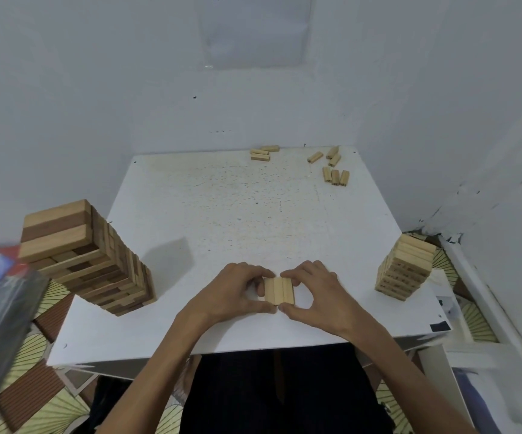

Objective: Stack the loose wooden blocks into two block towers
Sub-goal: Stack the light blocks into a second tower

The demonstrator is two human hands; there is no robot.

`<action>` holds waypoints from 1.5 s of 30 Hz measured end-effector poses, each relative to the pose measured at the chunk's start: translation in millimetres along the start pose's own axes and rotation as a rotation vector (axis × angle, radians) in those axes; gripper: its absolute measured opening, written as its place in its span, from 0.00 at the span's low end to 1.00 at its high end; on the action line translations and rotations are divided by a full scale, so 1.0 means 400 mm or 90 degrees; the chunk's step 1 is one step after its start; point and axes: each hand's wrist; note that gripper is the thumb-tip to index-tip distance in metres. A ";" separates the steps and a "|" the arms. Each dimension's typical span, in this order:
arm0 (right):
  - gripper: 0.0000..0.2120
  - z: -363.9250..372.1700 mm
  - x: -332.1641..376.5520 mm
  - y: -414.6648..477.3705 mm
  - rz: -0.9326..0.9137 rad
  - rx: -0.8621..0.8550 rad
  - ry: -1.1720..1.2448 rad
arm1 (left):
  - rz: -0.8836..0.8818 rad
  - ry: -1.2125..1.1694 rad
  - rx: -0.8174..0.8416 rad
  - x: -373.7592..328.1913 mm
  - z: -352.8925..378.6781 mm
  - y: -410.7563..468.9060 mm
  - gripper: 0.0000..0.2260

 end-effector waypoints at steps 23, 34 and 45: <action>0.26 -0.036 -0.051 0.032 -0.069 0.073 0.027 | 0.052 0.035 -0.069 0.029 0.022 -0.007 0.25; 0.24 -0.017 -0.022 0.010 -0.117 -0.038 0.008 | 0.068 0.003 -0.113 0.036 0.042 -0.014 0.25; 0.24 -0.186 0.070 -0.055 -0.143 -0.108 -0.060 | 0.162 0.012 -0.086 -0.120 -0.075 0.001 0.22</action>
Point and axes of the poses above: each hand's wrist, its own y-axis towards the middle knuckle, its own z-axis out of the palm, x = y × z, and after that the axes turned 1 degree about x, right-handed
